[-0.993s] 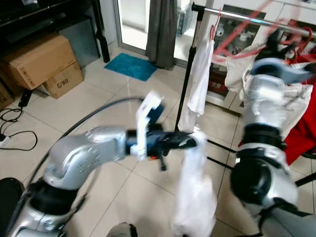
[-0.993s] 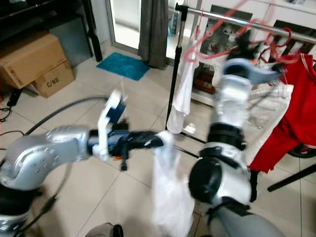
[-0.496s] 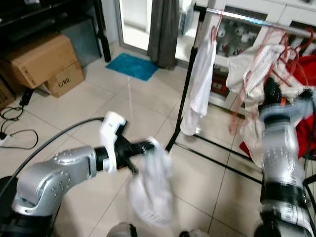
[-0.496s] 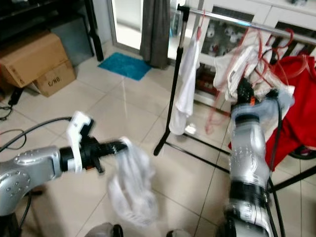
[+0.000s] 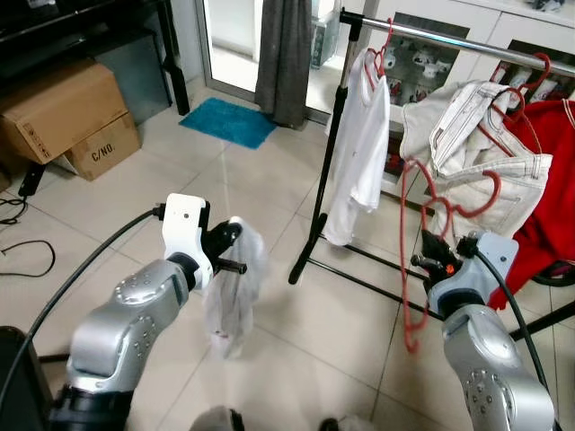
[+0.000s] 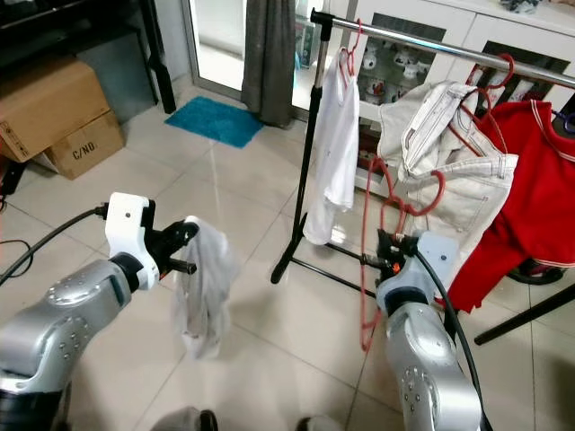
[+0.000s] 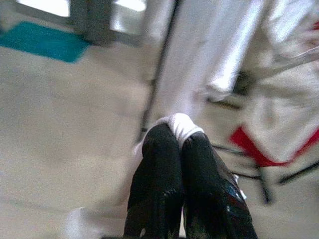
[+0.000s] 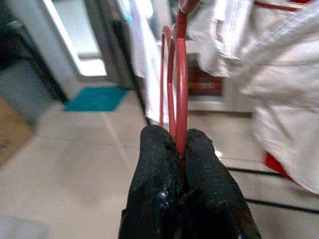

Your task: Hang hanger

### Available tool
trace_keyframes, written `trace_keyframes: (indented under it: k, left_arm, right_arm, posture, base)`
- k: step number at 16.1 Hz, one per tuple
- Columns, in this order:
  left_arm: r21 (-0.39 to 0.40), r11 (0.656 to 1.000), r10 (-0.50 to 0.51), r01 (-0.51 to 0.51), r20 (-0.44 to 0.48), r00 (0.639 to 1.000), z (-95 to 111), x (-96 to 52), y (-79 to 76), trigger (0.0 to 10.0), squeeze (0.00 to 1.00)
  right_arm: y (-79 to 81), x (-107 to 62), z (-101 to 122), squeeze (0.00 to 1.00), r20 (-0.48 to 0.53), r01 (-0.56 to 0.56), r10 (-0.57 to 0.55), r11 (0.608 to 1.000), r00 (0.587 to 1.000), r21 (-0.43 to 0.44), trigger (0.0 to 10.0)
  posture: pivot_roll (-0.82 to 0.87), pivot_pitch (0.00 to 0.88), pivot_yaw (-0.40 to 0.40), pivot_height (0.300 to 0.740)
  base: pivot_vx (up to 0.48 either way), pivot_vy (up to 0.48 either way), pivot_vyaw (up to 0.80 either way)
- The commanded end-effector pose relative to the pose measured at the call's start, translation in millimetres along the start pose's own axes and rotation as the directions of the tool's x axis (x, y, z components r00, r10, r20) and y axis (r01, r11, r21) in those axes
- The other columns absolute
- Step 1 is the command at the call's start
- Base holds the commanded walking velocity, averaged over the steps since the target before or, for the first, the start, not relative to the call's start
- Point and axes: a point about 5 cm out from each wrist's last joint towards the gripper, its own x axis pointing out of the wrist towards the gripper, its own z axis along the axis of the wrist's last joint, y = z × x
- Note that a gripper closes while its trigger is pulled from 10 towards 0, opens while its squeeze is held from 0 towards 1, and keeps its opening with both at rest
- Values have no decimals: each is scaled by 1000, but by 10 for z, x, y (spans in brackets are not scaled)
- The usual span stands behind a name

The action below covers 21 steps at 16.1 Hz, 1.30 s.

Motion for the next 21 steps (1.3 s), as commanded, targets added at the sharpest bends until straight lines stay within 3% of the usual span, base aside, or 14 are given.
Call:
trace_keyframes:
  k: [1,2,3,4,5,7,11,15,18,21]
  left_arm:
    - [48,999,20,-22,40,999,80,33,-42,10000,0]
    - [88,996,8,-12,50,999,71,41,-72,10000,0]
    - [68,998,-15,12,46,999,59,45,-94,10000,0]
    - [17,999,-29,28,58,998,64,36,-133,10000,0]
    - [10,1000,-14,14,51,999,53,32,-140,10000,0]
    - [-16,1000,23,-22,69,997,52,31,-133,10000,0]
    - [-13,995,102,-101,190,976,154,12,-78,10000,0]
    - [7,989,140,-145,229,963,232,-7,-51,10000,0]
    - [-34,994,106,-101,216,971,261,-21,-31,10000,0]
    - [65,993,81,-96,203,976,228,-44,-42,10000,0]
  right_arm:
    - [-37,-37,32,0,8,38,-38,999,999,-16,10000]
    - [-24,-68,63,0,19,47,-48,996,999,79,10000]
    - [-23,-76,95,0,47,71,-78,989,996,127,10000]
    - [34,-84,136,0,75,44,-67,963,995,268,10000]
    - [64,-85,155,0,90,29,-57,957,994,290,10000]
    - [141,-94,170,0,106,-24,-1,971,994,239,10000]
    - [171,-69,182,0,95,-26,0,961,995,277,10000]
    - [178,-41,204,0,89,-13,-14,956,996,294,10000]
    - [176,-31,192,0,57,-3,-12,967,998,256,10000]
    - [183,-47,194,0,44,-18,11,988,999,156,10000]
  posture:
    - [-11,46,-36,740]
    - [-7,48,-37,740]
    - [-7,48,-37,740]
    - [-6,49,-39,740]
    - [0,53,-42,740]
    - [1,56,-43,740]
    - [2,75,-49,740]
    - [-1,96,-49,740]
    - [-6,112,-52,740]
    - [-15,136,-53,740]
  base:
    - [0,0,-800]
    - [0,0,-800]
    - [0,0,-800]
    - [0,0,-800]
    - [0,0,0]
    - [0,0,0]
    - [0,0,-600]
    - [0,0,-800]
    - [0,0,-800]
    - [0,0,-800]
